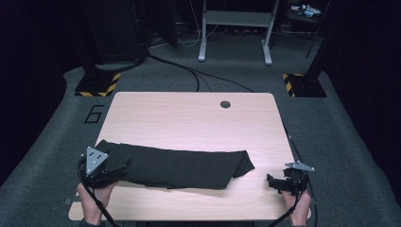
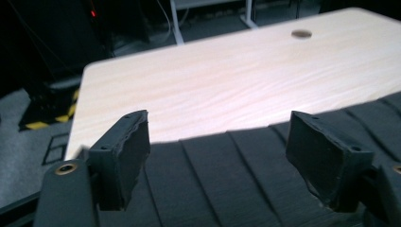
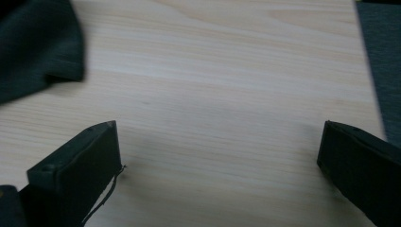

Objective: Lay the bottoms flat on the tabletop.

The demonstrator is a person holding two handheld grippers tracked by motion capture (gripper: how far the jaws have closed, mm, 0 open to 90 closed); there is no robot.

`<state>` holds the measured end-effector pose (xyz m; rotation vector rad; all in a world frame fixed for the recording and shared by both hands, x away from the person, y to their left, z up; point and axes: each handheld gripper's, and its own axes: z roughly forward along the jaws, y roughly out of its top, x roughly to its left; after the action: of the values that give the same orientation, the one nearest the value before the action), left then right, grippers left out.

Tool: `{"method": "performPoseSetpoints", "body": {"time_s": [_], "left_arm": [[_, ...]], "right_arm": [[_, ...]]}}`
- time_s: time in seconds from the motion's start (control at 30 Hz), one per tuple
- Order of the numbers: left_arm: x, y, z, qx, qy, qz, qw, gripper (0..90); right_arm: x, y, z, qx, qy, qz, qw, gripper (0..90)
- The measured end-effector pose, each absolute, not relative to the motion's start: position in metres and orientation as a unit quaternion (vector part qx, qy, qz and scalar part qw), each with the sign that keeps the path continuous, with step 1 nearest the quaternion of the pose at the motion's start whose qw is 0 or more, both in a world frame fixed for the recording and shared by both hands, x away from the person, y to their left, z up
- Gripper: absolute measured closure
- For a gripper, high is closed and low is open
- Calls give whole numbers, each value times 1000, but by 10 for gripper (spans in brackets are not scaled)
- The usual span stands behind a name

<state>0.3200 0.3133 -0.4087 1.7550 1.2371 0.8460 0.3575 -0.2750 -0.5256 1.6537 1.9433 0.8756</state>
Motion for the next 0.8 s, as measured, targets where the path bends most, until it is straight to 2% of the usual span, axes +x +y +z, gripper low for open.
{"method": "performPoseSetpoints", "body": {"time_s": [0.17,0.33,0.43,0.47,0.8], "left_arm": [[342,320,-424,707,502,311,390,171],[365,330,-446,716,524,278,368,136],[375,335,-459,719,536,265,355,98],[378,337,-463,720,540,260,350,58],[399,347,-498,744,560,211,297,22]], "right_arm": [[356,-251,-518,575,714,341,208,0],[359,-207,-499,518,748,364,200,0],[363,-180,-491,484,767,373,193,0],[366,-164,-488,470,774,384,182,0],[384,-102,-497,419,815,375,141,0]]}}
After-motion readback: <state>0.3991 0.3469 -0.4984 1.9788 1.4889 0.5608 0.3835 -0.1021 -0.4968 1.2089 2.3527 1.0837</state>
